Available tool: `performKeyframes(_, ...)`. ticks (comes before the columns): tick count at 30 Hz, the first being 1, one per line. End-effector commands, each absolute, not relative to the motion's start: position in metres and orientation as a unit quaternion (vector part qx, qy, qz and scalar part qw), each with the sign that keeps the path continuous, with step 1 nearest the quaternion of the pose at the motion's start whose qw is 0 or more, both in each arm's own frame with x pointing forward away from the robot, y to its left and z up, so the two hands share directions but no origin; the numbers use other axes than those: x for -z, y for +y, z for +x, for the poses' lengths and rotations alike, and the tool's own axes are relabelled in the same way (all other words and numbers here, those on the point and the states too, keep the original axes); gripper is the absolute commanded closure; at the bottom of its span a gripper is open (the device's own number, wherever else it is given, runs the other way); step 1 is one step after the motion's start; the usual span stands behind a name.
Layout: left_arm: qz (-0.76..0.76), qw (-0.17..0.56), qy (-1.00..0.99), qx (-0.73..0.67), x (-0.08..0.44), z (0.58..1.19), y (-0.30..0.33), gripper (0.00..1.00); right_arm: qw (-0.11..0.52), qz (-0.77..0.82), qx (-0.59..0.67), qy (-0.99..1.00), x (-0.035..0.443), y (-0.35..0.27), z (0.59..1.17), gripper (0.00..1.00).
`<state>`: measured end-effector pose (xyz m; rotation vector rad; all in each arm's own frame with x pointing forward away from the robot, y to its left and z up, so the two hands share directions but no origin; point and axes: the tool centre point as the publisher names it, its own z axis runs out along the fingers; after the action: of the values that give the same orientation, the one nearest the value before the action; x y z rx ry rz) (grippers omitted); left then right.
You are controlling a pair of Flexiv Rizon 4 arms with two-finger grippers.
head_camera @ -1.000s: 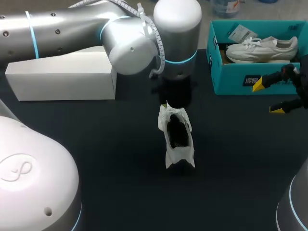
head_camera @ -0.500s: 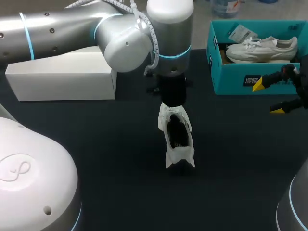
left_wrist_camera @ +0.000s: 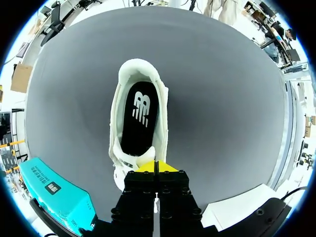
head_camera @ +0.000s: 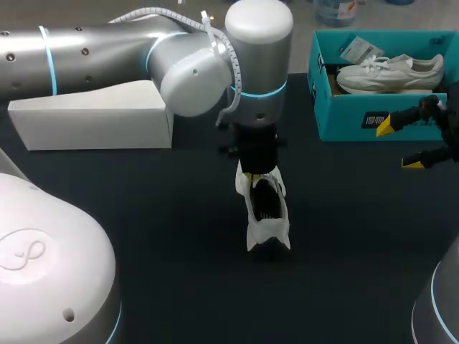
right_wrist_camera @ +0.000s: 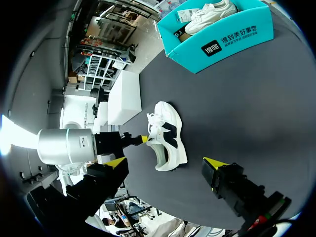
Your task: Take the shoe out of the shoebox, open the shoe tongue, remove and reinsert the insole, then place the shoe into the shoebox
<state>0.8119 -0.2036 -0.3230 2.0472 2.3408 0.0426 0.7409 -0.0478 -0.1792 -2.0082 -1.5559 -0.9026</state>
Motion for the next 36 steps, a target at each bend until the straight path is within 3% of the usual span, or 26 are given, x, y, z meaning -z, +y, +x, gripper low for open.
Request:
performKeyframes(1,0.659,0.012,0.752,-0.014,0.327,0.811,-0.203,1.00,0.220,-0.728,0.325,-0.563,0.179,-0.047,0.741,0.00)
performKeyframes(10,0.637,0.047,0.769,-0.017,0.310,0.828,-0.215,1.00,0.220,-0.728,0.325,-0.563,0.179,-0.047,0.741,0.00)
performKeyframes(27,0.604,0.024,0.797,0.017,0.321,0.806,-0.219,1.00,0.220,-0.728,0.325,-0.563,0.179,-0.047,0.741,0.00)
performKeyframes(36,0.505,-0.079,0.850,0.128,0.299,0.811,-0.215,1.00,0.220,-0.728,0.325,-0.563,0.179,-0.047,0.741,0.00)
